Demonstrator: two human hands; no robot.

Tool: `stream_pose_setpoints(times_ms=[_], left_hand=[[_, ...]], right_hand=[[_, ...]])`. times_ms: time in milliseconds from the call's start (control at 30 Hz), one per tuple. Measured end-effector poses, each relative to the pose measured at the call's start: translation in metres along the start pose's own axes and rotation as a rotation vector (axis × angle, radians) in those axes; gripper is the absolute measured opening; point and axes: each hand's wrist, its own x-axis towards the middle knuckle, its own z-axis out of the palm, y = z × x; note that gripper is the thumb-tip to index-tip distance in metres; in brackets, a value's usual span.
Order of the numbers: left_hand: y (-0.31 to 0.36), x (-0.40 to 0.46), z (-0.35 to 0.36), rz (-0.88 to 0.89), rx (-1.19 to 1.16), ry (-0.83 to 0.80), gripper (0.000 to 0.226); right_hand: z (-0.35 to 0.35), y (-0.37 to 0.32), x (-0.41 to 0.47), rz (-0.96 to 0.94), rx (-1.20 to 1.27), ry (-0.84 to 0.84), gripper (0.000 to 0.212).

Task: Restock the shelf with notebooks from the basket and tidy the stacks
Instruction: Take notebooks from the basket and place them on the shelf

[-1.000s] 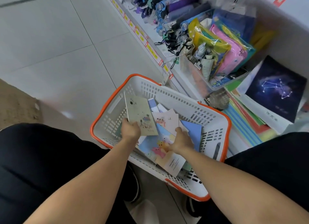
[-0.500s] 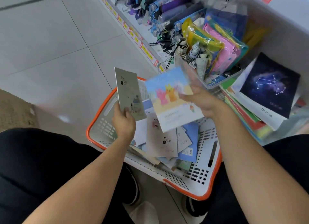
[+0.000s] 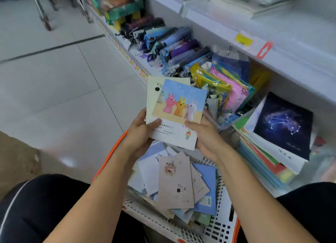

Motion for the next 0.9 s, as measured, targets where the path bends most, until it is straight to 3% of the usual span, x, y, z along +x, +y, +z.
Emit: stream_pose_setpoints(times_ms=[133, 267, 367, 533, 667, 800, 900], left_hand=[[0.069, 0.011, 0.023, 0.063, 0.030, -0.162, 0.039], [0.145, 0.029, 0.076, 0.181, 0.207, -0.251, 0.027], [0.197, 0.052, 0.123, 0.275, 0.282, -0.229, 0.026], [0.249, 0.082, 0.166, 0.311, 0.245, -0.123, 0.034], [0.249, 0.084, 0.178, 0.269, 0.229, -0.139, 0.027], [0.235, 0.084, 0.174, 0.252, 0.284, -0.142, 0.021], [0.224, 0.089, 0.165, 0.247, 0.316, -0.128, 0.022]], right_hand=[[0.006, -0.068, -0.034, -0.029, 0.000, -0.111, 0.030], [0.012, -0.140, -0.049, -0.236, 0.049, 0.045, 0.026], [0.003, -0.195, -0.042, -0.356, 0.194, 0.137, 0.022], [-0.035, -0.286, 0.007, -0.351, 0.541, 0.293, 0.021], [-0.066, -0.343, 0.062, -0.318, 0.434, 0.421, 0.027], [-0.092, -0.377, 0.094, -0.259, 0.199, 0.432, 0.019], [-0.093, -0.388, 0.096, -0.254, -0.046, 0.492, 0.027]])
